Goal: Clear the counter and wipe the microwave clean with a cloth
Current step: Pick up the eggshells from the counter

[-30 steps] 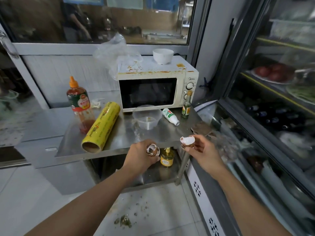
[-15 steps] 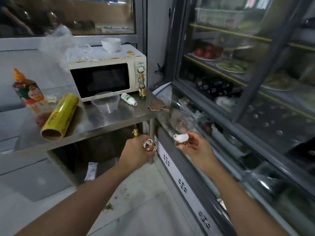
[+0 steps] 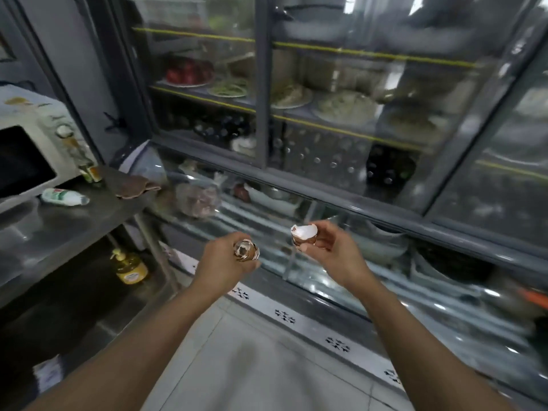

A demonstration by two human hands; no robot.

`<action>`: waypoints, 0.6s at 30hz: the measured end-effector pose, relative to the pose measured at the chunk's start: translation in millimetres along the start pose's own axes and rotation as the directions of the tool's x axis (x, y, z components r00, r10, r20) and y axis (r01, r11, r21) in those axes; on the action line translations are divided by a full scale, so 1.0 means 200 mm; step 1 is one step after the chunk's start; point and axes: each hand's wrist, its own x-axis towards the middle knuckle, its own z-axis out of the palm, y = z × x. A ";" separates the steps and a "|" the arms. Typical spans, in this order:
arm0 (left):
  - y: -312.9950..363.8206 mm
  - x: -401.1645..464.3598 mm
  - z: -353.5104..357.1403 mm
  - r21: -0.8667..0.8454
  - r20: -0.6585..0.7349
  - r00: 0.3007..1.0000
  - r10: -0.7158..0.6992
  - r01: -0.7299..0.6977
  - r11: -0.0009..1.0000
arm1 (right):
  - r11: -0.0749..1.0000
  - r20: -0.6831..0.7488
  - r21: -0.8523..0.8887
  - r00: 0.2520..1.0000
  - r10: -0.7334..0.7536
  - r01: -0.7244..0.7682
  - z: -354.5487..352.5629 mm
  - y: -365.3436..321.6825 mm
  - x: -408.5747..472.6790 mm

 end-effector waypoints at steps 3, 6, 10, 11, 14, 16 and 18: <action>0.08 -0.06 0.10 -0.052 0.101 0.992 0.078 -0.073 0.996 | 0.999 -0.104 -0.021 0.994 0.042 -0.044 -0.11 0.02 -0.20; 0.16 -0.15 0.21 -0.073 0.173 0.973 0.154 -0.143 0.987 | 0.995 -0.206 -0.046 0.976 0.076 -0.087 -0.22 0.04 -0.41; 0.31 -0.25 0.37 -0.061 0.266 0.929 0.257 -0.250 0.966 | 0.991 -0.341 -0.033 0.933 0.110 -0.129 -0.41 0.09 -0.71; 0.36 -0.28 0.42 -0.065 0.293 0.913 0.283 -0.276 0.959 | 0.990 -0.369 -0.023 0.922 0.119 -0.137 -0.46 0.10 -0.78; 0.53 -0.38 0.59 -0.096 0.381 0.853 0.357 -0.348 0.933 | 0.987 -0.457 -0.026 0.880 0.130 -0.159 -0.64 0.14 -0.99; 0.65 -0.48 0.71 -0.107 0.425 0.811 0.401 -0.395 0.912 | 0.987 -0.508 -0.016 0.852 0.131 -0.162 -0.77 0.16 -1.13; 0.78 -0.57 0.82 -0.125 0.455 0.772 0.443 -0.438 0.890 | 0.986 -0.554 -0.011 0.822 0.132 -0.165 -0.89 0.19 -1.27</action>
